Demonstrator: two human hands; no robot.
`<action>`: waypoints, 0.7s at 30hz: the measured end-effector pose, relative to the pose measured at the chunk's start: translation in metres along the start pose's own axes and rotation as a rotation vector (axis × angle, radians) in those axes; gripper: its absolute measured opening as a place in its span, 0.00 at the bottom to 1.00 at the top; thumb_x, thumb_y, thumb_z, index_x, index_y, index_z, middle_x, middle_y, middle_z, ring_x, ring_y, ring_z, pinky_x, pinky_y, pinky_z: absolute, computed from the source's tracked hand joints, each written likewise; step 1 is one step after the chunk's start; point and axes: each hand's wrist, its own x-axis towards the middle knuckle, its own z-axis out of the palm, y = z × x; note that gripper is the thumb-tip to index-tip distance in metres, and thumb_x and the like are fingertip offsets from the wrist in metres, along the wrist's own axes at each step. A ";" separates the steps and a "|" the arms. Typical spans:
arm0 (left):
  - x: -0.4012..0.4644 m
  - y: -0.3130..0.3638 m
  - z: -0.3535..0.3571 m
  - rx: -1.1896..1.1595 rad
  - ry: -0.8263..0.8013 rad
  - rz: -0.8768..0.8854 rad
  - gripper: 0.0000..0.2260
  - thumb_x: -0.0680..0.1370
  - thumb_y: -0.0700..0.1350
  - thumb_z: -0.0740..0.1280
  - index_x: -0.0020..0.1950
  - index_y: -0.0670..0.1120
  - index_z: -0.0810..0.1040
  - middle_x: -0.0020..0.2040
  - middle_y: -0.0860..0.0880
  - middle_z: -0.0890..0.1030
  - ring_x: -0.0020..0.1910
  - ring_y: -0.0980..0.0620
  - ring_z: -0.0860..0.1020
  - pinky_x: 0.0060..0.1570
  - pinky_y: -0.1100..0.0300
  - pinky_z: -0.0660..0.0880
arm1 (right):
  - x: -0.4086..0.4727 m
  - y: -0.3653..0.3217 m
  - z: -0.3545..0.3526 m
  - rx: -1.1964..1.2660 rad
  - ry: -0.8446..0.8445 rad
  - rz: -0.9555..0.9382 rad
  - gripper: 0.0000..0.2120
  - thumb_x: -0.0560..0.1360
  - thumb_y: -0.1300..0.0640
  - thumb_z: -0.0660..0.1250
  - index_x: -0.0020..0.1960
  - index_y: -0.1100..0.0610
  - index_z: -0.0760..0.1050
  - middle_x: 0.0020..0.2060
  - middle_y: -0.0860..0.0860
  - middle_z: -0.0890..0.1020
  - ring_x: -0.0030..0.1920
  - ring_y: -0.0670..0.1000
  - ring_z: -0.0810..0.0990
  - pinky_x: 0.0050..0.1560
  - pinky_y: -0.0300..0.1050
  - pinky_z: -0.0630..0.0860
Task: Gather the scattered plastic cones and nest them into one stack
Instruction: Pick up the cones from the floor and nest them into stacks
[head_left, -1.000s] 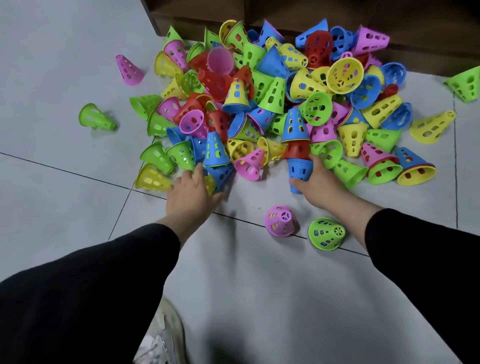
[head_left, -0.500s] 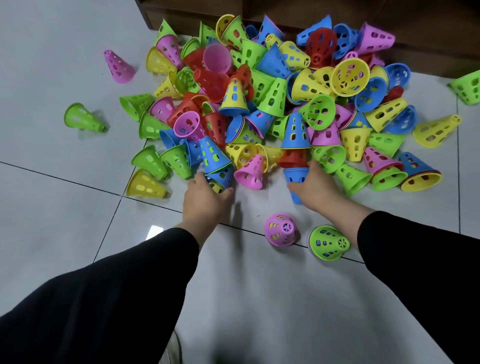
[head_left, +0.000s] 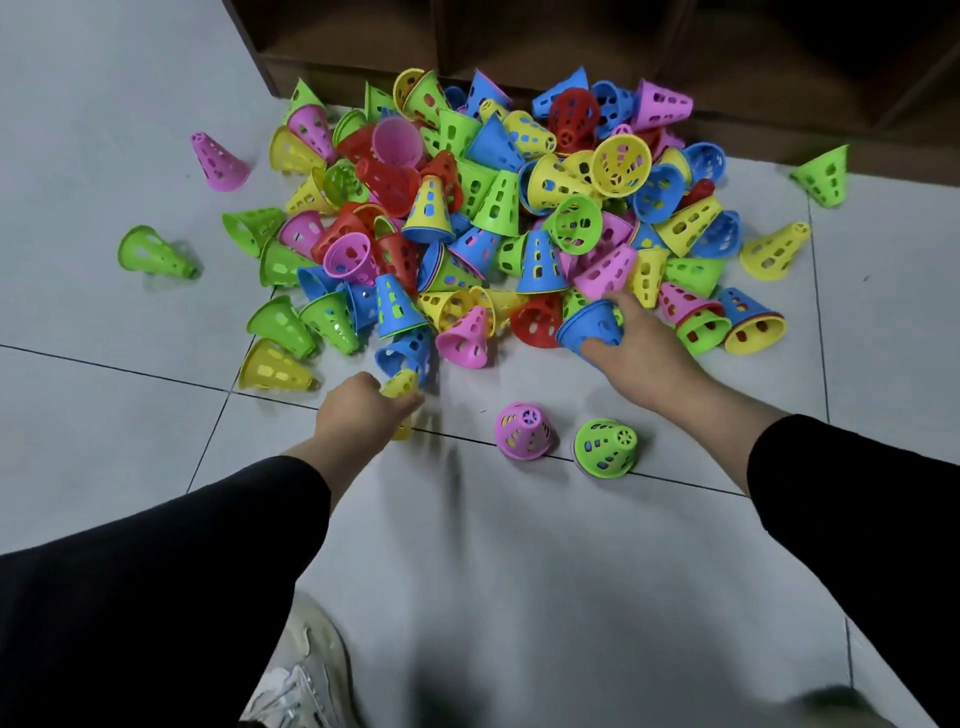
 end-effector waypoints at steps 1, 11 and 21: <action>-0.007 -0.001 -0.002 -0.078 -0.021 0.000 0.24 0.70 0.64 0.72 0.52 0.45 0.77 0.45 0.43 0.82 0.47 0.42 0.80 0.49 0.50 0.79 | -0.007 0.002 -0.004 -0.002 0.018 -0.017 0.27 0.73 0.50 0.68 0.70 0.52 0.66 0.51 0.57 0.79 0.48 0.59 0.77 0.45 0.47 0.71; -0.076 0.036 0.011 -0.649 -0.091 0.319 0.19 0.74 0.58 0.72 0.58 0.49 0.74 0.48 0.52 0.80 0.45 0.54 0.79 0.43 0.58 0.75 | -0.072 0.005 -0.058 -0.304 -0.166 -0.090 0.29 0.74 0.50 0.68 0.74 0.49 0.69 0.65 0.55 0.77 0.61 0.57 0.76 0.53 0.44 0.73; -0.089 0.066 0.073 -0.238 -0.107 0.469 0.21 0.75 0.52 0.71 0.61 0.50 0.66 0.53 0.48 0.79 0.51 0.42 0.78 0.49 0.51 0.74 | -0.076 0.036 -0.011 -0.550 -0.251 -0.090 0.24 0.73 0.47 0.70 0.65 0.55 0.73 0.54 0.56 0.75 0.52 0.58 0.77 0.52 0.49 0.75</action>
